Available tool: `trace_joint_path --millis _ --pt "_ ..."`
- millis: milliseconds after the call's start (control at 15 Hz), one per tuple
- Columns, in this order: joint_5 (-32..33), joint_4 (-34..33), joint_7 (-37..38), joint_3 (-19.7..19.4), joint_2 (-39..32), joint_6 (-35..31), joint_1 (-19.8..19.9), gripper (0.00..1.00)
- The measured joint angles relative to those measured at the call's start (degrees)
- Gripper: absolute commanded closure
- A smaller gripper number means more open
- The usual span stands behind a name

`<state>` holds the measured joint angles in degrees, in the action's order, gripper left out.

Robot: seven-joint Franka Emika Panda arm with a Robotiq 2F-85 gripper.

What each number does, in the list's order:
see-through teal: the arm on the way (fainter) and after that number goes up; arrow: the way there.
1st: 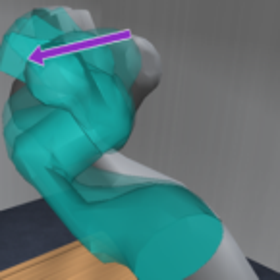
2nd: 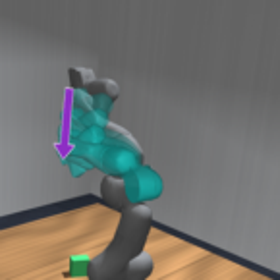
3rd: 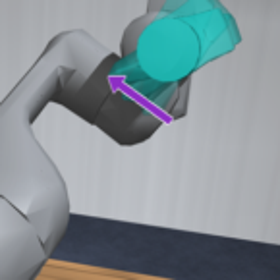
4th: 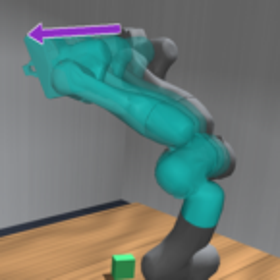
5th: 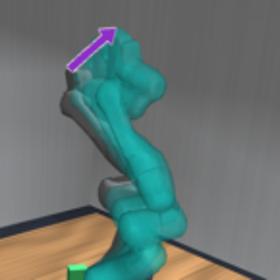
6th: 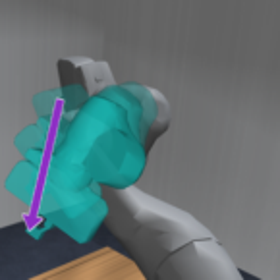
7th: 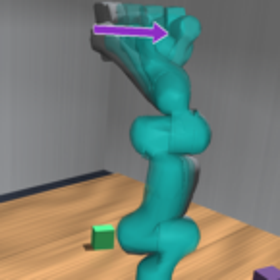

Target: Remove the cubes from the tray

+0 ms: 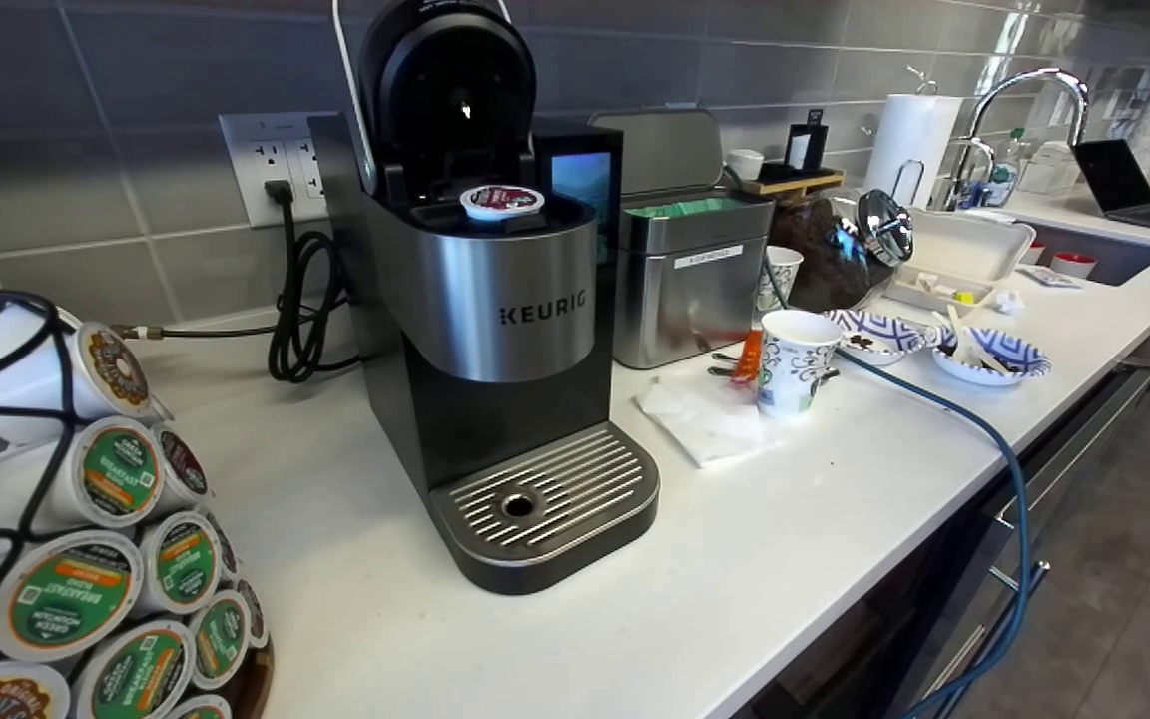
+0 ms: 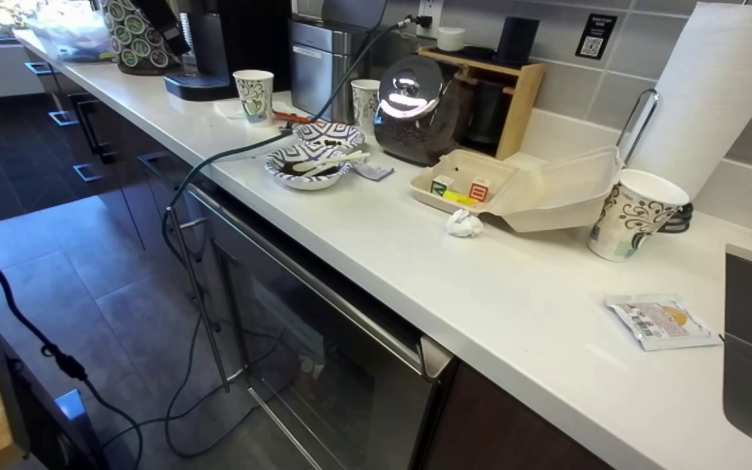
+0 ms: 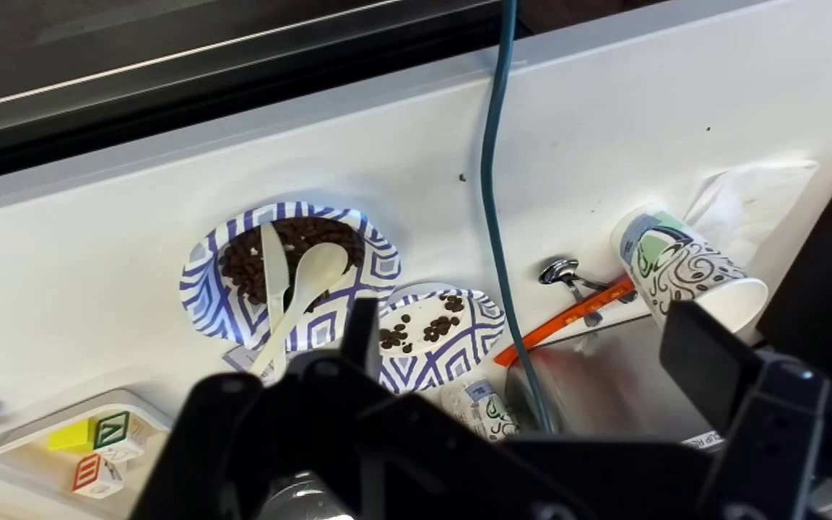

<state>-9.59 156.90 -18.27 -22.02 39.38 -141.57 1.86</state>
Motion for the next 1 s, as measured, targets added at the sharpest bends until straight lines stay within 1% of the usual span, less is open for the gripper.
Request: trace_joint_path --millis 200,333,467,533,733,867,1000 --pt "-0.59 -0.24 0.28 0.17 -0.82 -0.83 -0.1 0.0" --pt "-3.23 -1.4 0.57 -0.7 -4.03 -5.3 -0.82 0.0" --pt "-5.97 -4.36 0.31 -3.04 -8.98 -9.21 -2.18 0.0" --pt "-7.22 -6.65 -0.17 -4.4 -11.87 -10.3 -2.86 0.0" --pt "-11.98 -14.98 -4.52 -8.55 -19.4 -9.91 -5.1 0.0" --pt "-15.8 -21.26 -9.01 -12.1 -23.15 -7.88 -7.93 0.0" --pt "-18.65 -27.78 -11.74 -15.54 -26.75 -3.79 -9.81 0.0"
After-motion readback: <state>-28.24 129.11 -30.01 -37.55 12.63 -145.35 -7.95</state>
